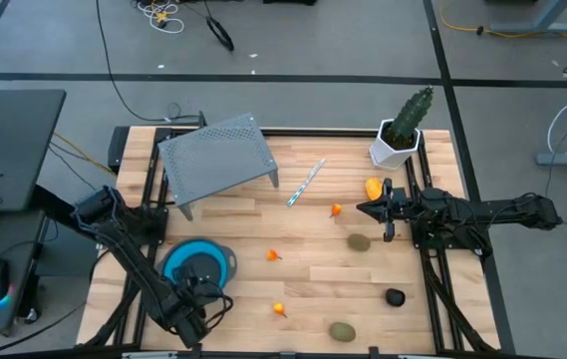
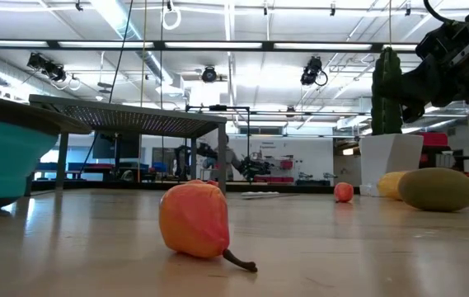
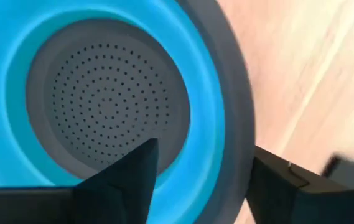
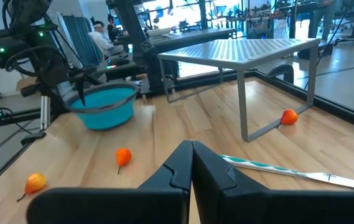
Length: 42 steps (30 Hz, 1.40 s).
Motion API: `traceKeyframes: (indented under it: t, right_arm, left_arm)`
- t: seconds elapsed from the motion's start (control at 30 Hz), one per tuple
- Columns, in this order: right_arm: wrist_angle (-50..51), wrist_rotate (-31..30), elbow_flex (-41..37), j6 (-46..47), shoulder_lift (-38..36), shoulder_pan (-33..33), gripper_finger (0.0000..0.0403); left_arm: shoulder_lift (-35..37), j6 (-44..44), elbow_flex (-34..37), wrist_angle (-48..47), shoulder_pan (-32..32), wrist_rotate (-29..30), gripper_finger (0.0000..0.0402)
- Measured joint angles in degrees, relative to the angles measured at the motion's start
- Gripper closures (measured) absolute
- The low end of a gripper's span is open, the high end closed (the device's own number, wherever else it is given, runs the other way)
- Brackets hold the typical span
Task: Pick & Place Fruit
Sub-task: Put the blue strainer bowl on the shelf
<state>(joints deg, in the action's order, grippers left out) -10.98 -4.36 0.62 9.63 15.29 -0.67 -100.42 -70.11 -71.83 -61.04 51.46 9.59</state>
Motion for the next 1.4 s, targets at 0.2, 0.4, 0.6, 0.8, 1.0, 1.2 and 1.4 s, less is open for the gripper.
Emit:
traceKeyframes:
  t: [0.2, 0.4, 0.6, 0.8, 1.0, 1.2, 1.4]
  right_arm:
    - [-0.01, 0.0, 0.0, 0.01, 0.0, 0.0, 0.039]
    - [-0.01, 0.0, 0.0, 0.01, 0.0, 0.0, 0.039]
    - [0.0, 0.0, 0.0, 0.02, 0.0, 0.0, 0.039]
    - [0.0, 0.0, 0.0, 0.01, 0.01, 0.0, 0.039]
    - [0.0, 0.0, 0.0, 0.0, 0.0, 0.0, 0.039]
    - [0.01, 0.0, 0.0, 0.01, 0.0, 0.0, 0.039]
    - [0.01, 0.0, 0.0, 0.01, 0.02, 0.0, 0.039]
  left_arm:
    - [0.0, -0.59, 0.0, 0.0, -0.07, 0.65, 0.0247]
    - [0.02, -1.53, 0.99, 0.79, -0.07, -1.44, 0.0286]
    - [0.15, -2.91, 4.9, 4.42, -0.07, -3.22, 0.0341]
    - [0.17, -1.96, 4.53, 3.24, -0.97, -3.46, 0.0381]
    - [0.0, -0.48, 0.38, -1.71, -3.28, -5.25, 0.0373]
    - [0.0, 2.05, -5.75, -8.69, -5.16, -5.0, 0.0385]
    - [0.0, 3.15, -12.63, -17.82, -6.27, -1.92, 0.0382]
